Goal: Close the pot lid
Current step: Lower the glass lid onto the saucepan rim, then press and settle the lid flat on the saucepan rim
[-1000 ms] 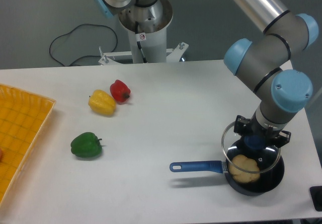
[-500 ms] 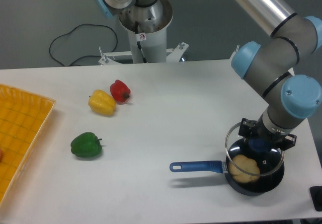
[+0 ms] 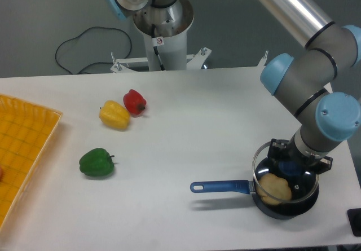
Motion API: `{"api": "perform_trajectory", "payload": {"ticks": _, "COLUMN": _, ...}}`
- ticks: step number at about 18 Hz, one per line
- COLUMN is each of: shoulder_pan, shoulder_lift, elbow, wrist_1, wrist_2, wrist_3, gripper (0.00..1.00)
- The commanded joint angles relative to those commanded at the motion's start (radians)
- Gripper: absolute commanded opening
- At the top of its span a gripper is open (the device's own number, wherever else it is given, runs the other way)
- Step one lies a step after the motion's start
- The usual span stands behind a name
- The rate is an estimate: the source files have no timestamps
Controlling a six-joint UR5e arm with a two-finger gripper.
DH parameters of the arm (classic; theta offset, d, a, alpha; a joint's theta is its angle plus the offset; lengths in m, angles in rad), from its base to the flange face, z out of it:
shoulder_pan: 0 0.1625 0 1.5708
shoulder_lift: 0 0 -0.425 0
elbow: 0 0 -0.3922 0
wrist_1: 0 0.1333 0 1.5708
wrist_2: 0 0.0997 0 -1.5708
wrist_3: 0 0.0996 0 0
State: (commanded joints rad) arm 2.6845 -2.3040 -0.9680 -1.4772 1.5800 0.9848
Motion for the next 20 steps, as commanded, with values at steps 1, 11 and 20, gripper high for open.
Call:
{"api": "perform_trajectory", "payload": {"ticks": 1, "shoulder_pan": -0.002, "shoulder_lift": -0.002, "elbow": 0.005, "wrist_1": 0.000, "wrist_2": 0.000, "wrist_3": 0.000, "gripper": 0.60}}
{"api": "perform_trajectory", "payload": {"ticks": 11, "shoulder_pan": 0.000, "shoulder_lift": -0.037, "elbow": 0.034, "wrist_1": 0.006, "wrist_2": 0.002, "wrist_3": -0.002, "gripper": 0.60}}
{"api": "perform_trajectory", "payload": {"ticks": 20, "shoulder_pan": 0.000, "shoulder_lift": -0.049, "elbow": 0.035, "wrist_1": 0.012, "wrist_2": 0.002, "wrist_3": -0.020, "gripper": 0.60}}
